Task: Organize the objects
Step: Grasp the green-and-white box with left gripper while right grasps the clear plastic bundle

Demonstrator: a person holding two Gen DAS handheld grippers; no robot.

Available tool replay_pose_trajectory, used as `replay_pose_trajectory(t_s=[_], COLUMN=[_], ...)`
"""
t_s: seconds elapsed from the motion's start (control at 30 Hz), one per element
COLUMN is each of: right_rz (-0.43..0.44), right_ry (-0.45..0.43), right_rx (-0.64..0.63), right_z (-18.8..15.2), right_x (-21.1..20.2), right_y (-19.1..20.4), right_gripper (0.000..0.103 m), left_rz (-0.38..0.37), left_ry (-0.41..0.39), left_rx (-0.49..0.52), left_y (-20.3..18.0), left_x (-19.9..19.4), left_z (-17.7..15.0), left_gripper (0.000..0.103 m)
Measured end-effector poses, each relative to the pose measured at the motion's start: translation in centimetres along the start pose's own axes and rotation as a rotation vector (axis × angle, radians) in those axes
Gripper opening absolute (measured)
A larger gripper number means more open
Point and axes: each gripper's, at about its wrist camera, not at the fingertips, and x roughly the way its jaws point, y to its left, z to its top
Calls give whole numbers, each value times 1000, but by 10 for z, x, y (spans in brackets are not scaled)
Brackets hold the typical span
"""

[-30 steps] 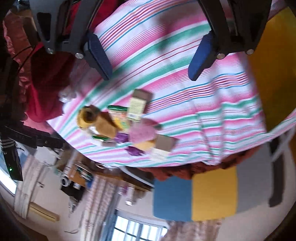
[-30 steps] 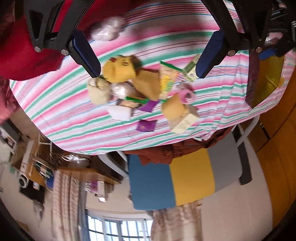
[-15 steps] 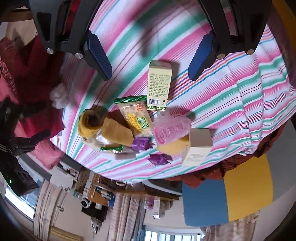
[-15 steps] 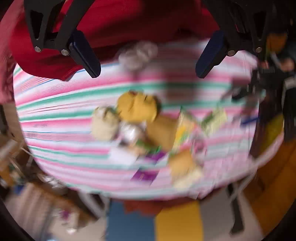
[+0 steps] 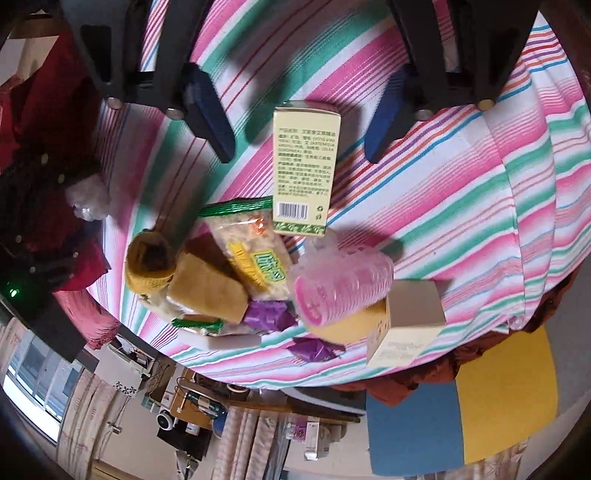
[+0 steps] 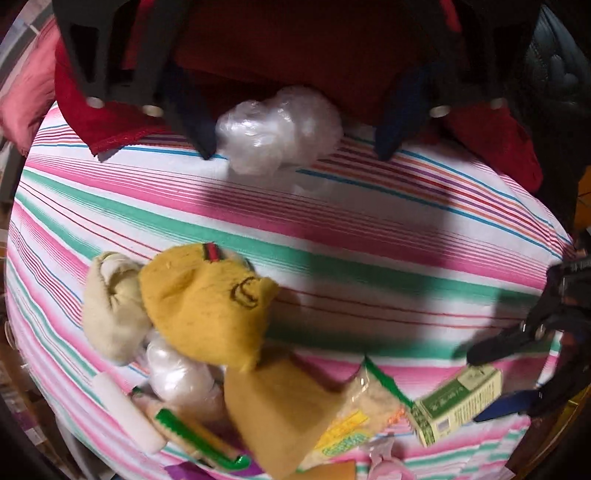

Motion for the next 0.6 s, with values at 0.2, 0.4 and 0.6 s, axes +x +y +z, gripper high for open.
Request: replay_pose_trajectory(t_s=[0.2,0.4,0.6], right_rz=[6,48,32], right_ry=[-49,-169,-288], right_rx=[19,91,108], right_z=[-13,-33,-49], right_x=[-1,-11,-22], right_y=[-5,-12,0], right_gripper=[66,65,65], left_rz=[21,-6,5], left_ry=[-9,-27,-54], left_rx=[-4,-22,-70], left_y=[1,6,9], left_x=[1,-6,-19], left_z=[-3,-8,-23], left_gripper=[56,31,31])
